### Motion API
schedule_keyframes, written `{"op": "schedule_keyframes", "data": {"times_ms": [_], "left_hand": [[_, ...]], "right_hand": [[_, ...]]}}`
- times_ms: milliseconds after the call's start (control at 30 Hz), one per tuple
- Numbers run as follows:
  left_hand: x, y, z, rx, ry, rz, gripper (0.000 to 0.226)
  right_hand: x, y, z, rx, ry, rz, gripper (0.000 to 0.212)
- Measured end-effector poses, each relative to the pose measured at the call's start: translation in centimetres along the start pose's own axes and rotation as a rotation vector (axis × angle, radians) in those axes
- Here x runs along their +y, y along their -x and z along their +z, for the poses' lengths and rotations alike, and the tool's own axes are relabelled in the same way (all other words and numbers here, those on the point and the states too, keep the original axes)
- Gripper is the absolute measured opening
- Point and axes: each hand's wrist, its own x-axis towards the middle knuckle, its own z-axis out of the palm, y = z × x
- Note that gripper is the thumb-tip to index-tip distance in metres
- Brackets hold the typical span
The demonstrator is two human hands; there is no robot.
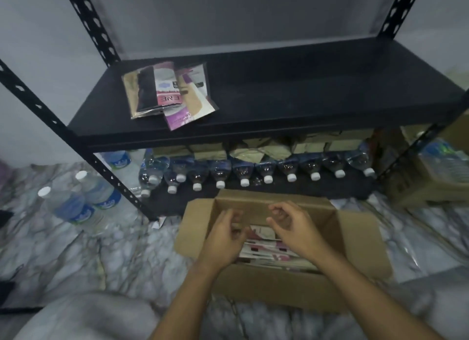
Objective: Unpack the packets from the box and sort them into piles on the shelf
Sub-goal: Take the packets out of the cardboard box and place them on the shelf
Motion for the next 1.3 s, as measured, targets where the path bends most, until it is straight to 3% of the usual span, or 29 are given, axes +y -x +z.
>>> {"op": "schedule_keyframes", "data": {"times_ms": [100,467,700,967,1100,1300], "left_hand": [[-1.6,-0.7,2.1,-0.090,-0.091,-0.028,0.023],[-8.6,-6.9,8.9,-0.403,-0.591,-0.034,0.046],[-12.3,-10.1,12.9,-0.575,-0.827,0.050,0.062],[-13.1,-10.9,13.2,-0.643,-1.053,0.254,0.059],[-12.7,-11.3,13.0,-0.590,-1.145,0.383,0.059],[-11.4,-11.6,13.0,-0.525,-1.110,0.263,0.055]], "right_hand": [[3.8,0.6,0.0,-0.037,0.062,0.098,0.024],[12.7,-0.1,1.2,-0.171,0.163,0.356,0.034],[14.6,-0.6,1.5,-0.160,0.135,0.375,0.025],[14.7,-0.8,1.9,-0.122,0.101,0.414,0.017],[14.6,-0.8,1.5,-0.049,0.124,0.397,0.014],[14.9,-0.4,1.2,-0.035,0.159,0.386,0.011]]}}
